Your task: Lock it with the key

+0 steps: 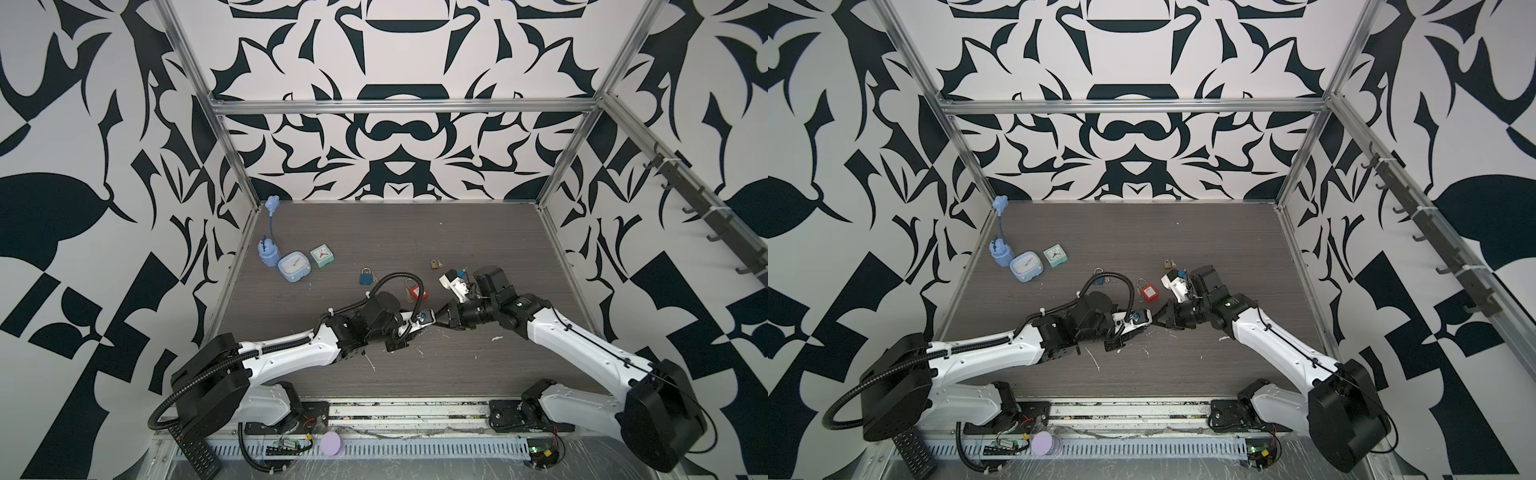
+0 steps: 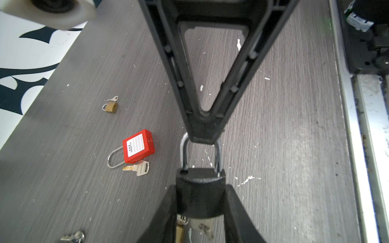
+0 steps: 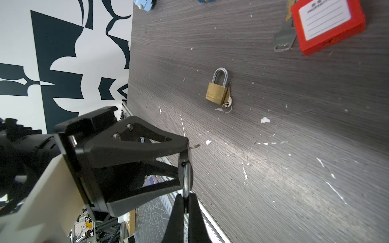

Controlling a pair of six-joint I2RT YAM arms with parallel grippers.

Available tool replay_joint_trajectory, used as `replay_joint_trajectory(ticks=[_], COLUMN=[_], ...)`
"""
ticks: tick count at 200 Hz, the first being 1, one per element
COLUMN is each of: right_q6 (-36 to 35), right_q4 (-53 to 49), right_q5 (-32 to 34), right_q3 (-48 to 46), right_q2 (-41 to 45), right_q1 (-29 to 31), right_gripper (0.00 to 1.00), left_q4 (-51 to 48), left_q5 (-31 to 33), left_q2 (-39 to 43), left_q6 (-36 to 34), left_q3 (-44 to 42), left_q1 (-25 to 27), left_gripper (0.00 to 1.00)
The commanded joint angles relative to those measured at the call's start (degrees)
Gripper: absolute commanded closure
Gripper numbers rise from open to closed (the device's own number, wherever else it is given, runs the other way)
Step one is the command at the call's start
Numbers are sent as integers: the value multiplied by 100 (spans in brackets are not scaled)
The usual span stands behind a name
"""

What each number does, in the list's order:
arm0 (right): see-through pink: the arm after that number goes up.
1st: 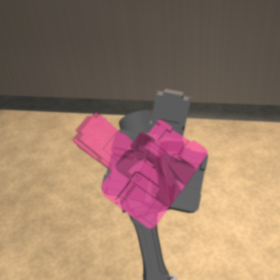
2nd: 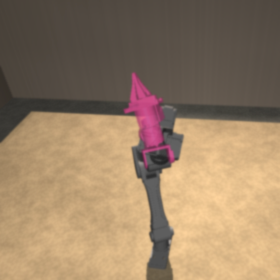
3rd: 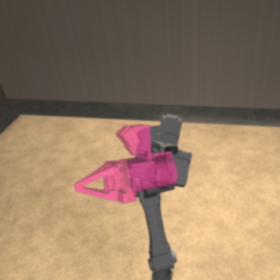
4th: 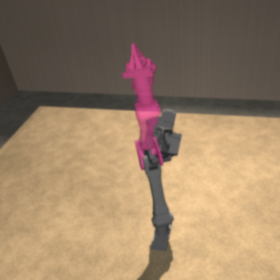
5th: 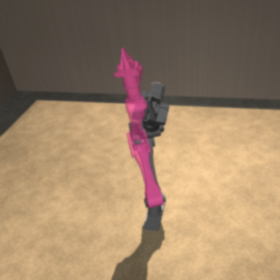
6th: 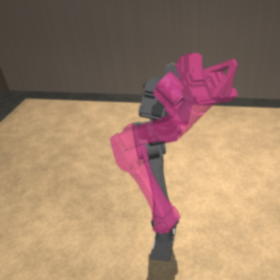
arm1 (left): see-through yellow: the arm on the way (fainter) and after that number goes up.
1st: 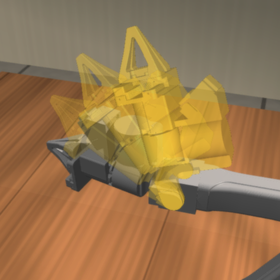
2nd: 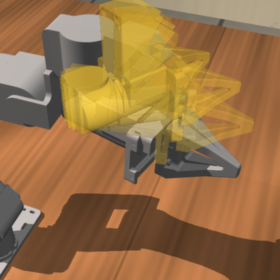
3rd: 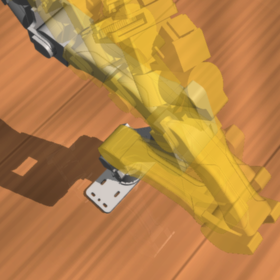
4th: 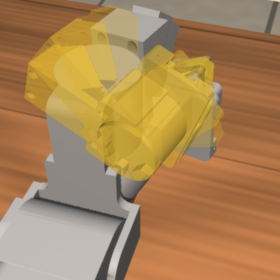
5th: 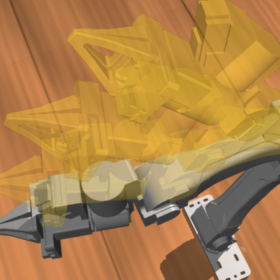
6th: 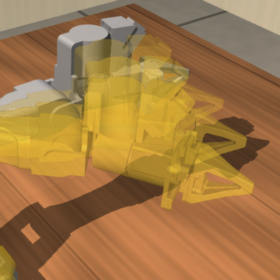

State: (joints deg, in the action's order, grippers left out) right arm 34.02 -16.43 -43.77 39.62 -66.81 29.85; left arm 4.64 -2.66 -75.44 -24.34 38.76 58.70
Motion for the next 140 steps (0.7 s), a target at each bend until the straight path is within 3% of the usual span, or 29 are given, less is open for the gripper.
replay_joint_trajectory(ticks=[1, 140], right_q6=[-167, -139], right_q4=[304, 905], right_q5=[-386, -596], right_q3=[-41, -589], right_q2=[-21, -353], right_q1=[148, 224], right_gripper=[100, 100], left_q4=[549, 1549], left_q5=[-349, -751], left_q2=[-23, -401], left_q6=[30, 166], left_q3=[418, 911], left_q1=[10, -7], left_gripper=[100, 100])
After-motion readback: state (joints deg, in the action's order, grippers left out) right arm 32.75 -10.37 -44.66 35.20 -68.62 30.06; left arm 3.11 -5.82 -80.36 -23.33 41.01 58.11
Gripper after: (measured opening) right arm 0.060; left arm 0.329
